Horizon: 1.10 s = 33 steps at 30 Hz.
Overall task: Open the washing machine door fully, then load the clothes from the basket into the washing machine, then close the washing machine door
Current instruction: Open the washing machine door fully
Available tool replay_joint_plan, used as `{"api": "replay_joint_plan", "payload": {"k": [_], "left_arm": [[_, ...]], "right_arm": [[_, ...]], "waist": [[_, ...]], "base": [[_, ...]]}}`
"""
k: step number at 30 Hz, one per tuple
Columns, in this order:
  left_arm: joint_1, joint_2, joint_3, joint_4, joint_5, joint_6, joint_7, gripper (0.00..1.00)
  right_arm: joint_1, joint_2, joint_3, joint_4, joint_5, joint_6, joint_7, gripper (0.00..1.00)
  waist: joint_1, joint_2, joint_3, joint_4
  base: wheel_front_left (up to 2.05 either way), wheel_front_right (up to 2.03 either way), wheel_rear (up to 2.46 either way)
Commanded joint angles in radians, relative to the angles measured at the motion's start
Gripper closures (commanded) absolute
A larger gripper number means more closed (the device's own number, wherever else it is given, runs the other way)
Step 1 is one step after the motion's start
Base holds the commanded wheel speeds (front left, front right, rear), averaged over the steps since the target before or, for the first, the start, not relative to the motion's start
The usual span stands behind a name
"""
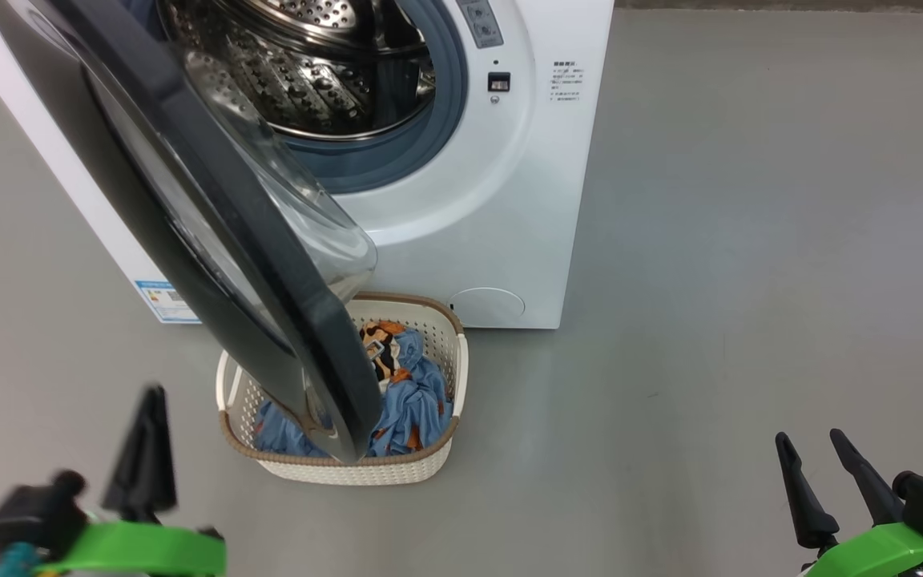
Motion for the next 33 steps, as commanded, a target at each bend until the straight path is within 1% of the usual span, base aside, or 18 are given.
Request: {"api": "replay_joint_plan", "payload": {"k": [1,4,7,10,13,17,19,21,25,26,29,33], "left_arm": [[-0.056,0.007,0.053,-0.086,-0.010,-0.002,-0.006,1.00],[-0.082,-0.005,0.086,-0.240,-0.013,-0.002,-0.006,1.00],[-0.103,-0.013,0.056,-0.391,-0.008,-0.002,-0.006,1.00],[-0.110,-0.017,-0.048,-0.479,0.001,-0.002,-0.006,1.00],[-0.111,-0.018,-0.178,-0.481,-0.002,-0.002,-0.006,1.00],[-0.122,-0.019,-0.340,-0.391,-0.036,0.001,-0.006,1.00],[-0.138,-0.019,-0.394,-0.311,-0.050,0.002,-0.006,1.00],[-0.160,-0.019,-0.428,-0.226,-0.076,0.006,-0.006,1.00],[-0.220,-0.019,-0.442,-0.065,-0.121,0.017,-0.006,1.00],[-0.220,-0.019,-0.442,-0.065,-0.121,0.017,-0.006,1.00],[-0.264,-0.019,-0.428,0.028,-0.149,0.021,-0.006,1.00],[-0.303,-0.019,-0.391,0.103,-0.168,0.025,-0.006,1.00]], "right_arm": [[0.002,-0.020,0.018,-0.026,-0.007,0.002,-0.012,0.00],[0.004,-0.022,0.017,-0.029,-0.008,0.002,-0.012,0.00],[0.007,-0.024,0.015,-0.033,-0.009,0.002,-0.012,0.00],[0.008,-0.026,0.013,-0.036,-0.009,0.002,-0.012,0.00],[0.006,-0.026,0.014,-0.036,-0.009,0.002,-0.012,0.00],[0.000,-0.023,0.017,-0.037,-0.010,0.002,-0.012,0.00],[-0.003,-0.021,0.021,-0.038,-0.011,0.002,-0.012,0.00],[-0.008,-0.020,0.024,-0.038,-0.012,0.002,-0.012,0.00],[-0.018,-0.020,0.026,-0.038,-0.011,0.002,-0.012,0.00],[-0.018,-0.020,0.026,-0.038,-0.011,0.002,-0.012,0.00],[-0.025,-0.021,0.027,-0.039,-0.011,0.002,-0.012,0.00],[-0.033,-0.021,0.025,-0.039,-0.012,0.002,-0.012,0.00]], "waist": [[0.0000,0.0000,-0.003,0.000],[0.0000,0.0000,-0.004,0.000],[0.0000,0.0000,-0.003,-0.001],[0.0000,0.0000,-0.001,-0.004],[0.0000,0.0000,0.001,-0.008],[0.0000,0.0000,0.009,-0.014],[0.0000,0.0000,0.014,-0.015],[0.0000,0.0000,0.019,-0.016],[0.0000,0.0000,0.031,-0.017],[0.0000,0.0000,0.031,-0.017],[0.0000,0.0000,0.041,-0.016],[0.0000,0.0000,0.049,-0.015]], "base": [[0.00,0.00,0.00],[0.00,0.00,0.00],[0.00,0.00,0.00],[0.00,0.00,0.00],[0.00,0.00,0.00],[0.00,0.00,0.00],[0.00,0.00,0.00],[0.00,0.00,0.00],[0.00,0.00,0.00],[0.00,0.00,0.00],[0.00,0.00,0.00],[0.00,0.00,0.00]]}}
